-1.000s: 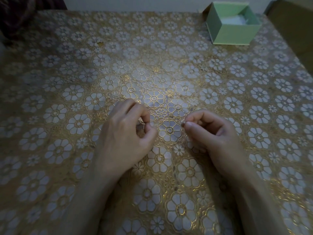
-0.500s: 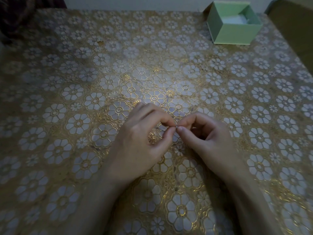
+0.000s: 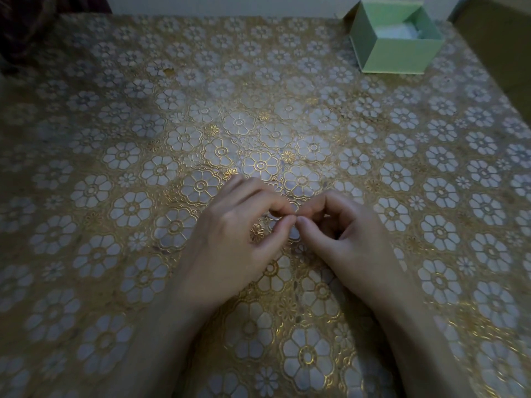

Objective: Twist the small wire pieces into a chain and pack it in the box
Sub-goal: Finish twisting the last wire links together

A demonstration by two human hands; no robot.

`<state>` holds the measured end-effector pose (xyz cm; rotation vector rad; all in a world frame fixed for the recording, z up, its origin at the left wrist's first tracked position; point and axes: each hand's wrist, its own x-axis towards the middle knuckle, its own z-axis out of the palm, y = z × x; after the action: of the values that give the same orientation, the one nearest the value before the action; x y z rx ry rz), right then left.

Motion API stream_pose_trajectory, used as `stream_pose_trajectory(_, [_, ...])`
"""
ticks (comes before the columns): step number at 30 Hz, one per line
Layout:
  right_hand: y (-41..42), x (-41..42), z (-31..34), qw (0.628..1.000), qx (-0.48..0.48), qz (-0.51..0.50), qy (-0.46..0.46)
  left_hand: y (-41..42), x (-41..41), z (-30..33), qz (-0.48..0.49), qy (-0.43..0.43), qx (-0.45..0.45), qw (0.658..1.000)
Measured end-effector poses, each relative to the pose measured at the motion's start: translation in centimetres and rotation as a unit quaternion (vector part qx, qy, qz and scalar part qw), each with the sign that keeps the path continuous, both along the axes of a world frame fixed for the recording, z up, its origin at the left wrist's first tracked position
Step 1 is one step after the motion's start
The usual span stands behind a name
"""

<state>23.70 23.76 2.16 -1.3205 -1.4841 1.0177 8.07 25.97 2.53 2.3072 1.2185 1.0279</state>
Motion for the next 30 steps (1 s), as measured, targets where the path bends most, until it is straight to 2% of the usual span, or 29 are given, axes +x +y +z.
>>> stream_pose_trajectory(15, [-0.01, -0.08, -0.18, 1.000, 0.008, 0.007, -0.026, 0.00, 0.25, -0.38, 0.026, 0.004, -0.026, 0.999])
stream_pose_trajectory(21, [0.00, -0.01, 0.03, 1.000, -0.001, -0.022, 0.007, -0.04, 0.21, -0.33, 0.036, -0.001, -0.050, 0.998])
stream_pose_trajectory(30, [-0.04, 0.09, 0.26, 1.000, -0.008, -0.004, 0.000, -0.03, 0.20, -0.20, 0.028, -0.014, -0.058, 0.998])
